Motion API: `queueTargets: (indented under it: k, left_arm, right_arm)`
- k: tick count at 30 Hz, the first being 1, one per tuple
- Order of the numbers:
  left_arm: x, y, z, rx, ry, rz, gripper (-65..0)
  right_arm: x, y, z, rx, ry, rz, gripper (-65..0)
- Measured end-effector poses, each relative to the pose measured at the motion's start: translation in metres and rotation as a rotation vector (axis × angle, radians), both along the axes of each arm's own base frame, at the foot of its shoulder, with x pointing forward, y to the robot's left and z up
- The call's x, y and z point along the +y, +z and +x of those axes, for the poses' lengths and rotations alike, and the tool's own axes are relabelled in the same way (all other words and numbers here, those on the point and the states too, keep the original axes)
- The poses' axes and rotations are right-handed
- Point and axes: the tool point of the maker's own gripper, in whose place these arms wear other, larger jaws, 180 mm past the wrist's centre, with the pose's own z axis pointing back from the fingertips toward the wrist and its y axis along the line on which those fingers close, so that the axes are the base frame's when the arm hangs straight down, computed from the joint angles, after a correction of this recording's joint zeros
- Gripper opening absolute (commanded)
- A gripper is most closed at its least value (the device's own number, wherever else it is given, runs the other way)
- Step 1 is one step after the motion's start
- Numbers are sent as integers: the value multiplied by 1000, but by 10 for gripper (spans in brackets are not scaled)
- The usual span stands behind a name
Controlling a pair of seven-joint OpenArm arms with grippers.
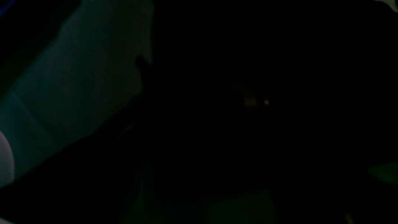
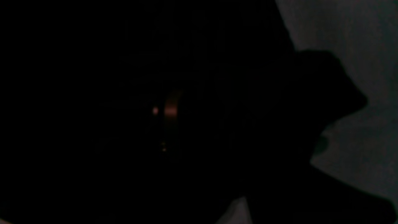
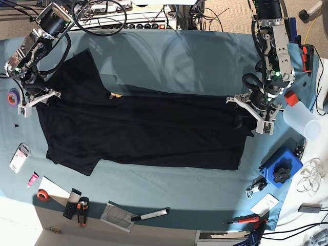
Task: Layout the t-shirt on the table in an organized manner, then fold the t-shirt properly
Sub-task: 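Lift the shoulder edge with the left gripper and fold it toward the right gripper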
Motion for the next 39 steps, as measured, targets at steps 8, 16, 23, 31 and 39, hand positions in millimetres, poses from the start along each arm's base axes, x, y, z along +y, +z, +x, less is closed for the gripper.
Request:
queueTargets:
  k: [8, 16, 23, 31, 39]
  left_arm:
    - [15, -4, -5, 90, 106, -9, -319]
    - [0, 31, -13, 83, 47, -5, -319]
    - [21, 57, -51, 32, 102, 42, -320]
    - [125, 59, -107, 63, 350, 79, -320]
    - [162, 78, -135, 45, 402, 47, -320]
  right_arm:
    - [12, 31, 10, -125, 34, 194, -468]
    - [-6, 64, -6, -243, 18, 310, -468]
    - [-45, 109, -32, -491, -69, 321, -468]
    - [-59, 64, -83, -242, -104, 224, -468]
    - [-47, 31, -116, -127, -135, 250, -468]
